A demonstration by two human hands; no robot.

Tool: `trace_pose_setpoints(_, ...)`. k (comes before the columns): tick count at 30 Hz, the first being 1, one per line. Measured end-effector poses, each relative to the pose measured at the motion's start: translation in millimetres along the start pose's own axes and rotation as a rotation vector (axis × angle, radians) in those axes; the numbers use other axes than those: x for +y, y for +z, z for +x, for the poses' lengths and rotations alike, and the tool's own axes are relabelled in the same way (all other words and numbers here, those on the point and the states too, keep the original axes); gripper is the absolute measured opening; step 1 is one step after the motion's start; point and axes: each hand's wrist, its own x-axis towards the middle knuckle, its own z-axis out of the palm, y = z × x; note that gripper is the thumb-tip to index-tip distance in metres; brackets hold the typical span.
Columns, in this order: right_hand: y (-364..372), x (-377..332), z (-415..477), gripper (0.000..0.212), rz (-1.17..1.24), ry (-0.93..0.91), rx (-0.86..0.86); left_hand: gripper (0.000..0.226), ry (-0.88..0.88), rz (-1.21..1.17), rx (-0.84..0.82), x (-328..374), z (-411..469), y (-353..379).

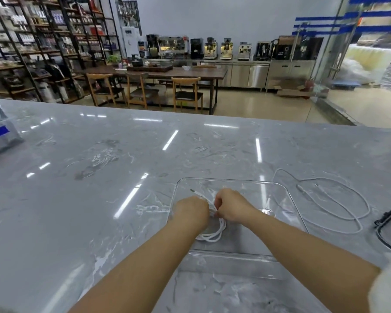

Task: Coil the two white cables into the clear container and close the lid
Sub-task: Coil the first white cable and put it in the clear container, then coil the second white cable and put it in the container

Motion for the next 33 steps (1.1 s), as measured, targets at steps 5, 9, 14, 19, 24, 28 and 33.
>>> trace_pose_setpoints(5, -1.6, -2.7, -5.1, 0.028, -0.082, -0.038, -0.031, 0.034, 0.006, 0.054, -0.044, 1.5, 5.4, 2.3)
trace_pose_setpoints(9, -7.6, -6.0, -17.8, 0.028, -0.164, -0.086, -0.058, 0.038, 0.005, 0.106, -0.023, 2.4, 6.2, -9.5)
trace_pose_setpoints(14, -48.8, -5.4, -39.7, 0.026, -0.196, -0.268, -0.021, 0.031, 0.068, 0.035, -0.005, 16.4, 7.7, -56.4)
trace_pose_setpoints(19, -125.9, 33.9, -62.6, 0.034, -0.146, -0.276, 0.154, 0.033, 0.086, -0.194, 0.383, 66.9, -9.8, -109.0)
trace_pose_setpoints(24, -171.8, 121.8, -83.0, 0.036, -0.083, -0.18, 0.473, 0.033, 0.168, -0.352, 0.663, 154.6, -21.7, -126.5)
trace_pose_setpoints(28, -166.5, 197.0, -94.3, 0.039, -0.108, -0.124, 0.394, 0.027, 0.182, -0.321, 0.559, 226.0, -12.4, -110.1)
trace_pose_setpoints(33, -138.9, 255.3, -101.1, 0.045, -0.194, -0.148, 0.095, 0.033, 0.174, -0.226, 0.26, 272.6, 6.7, -57.9)
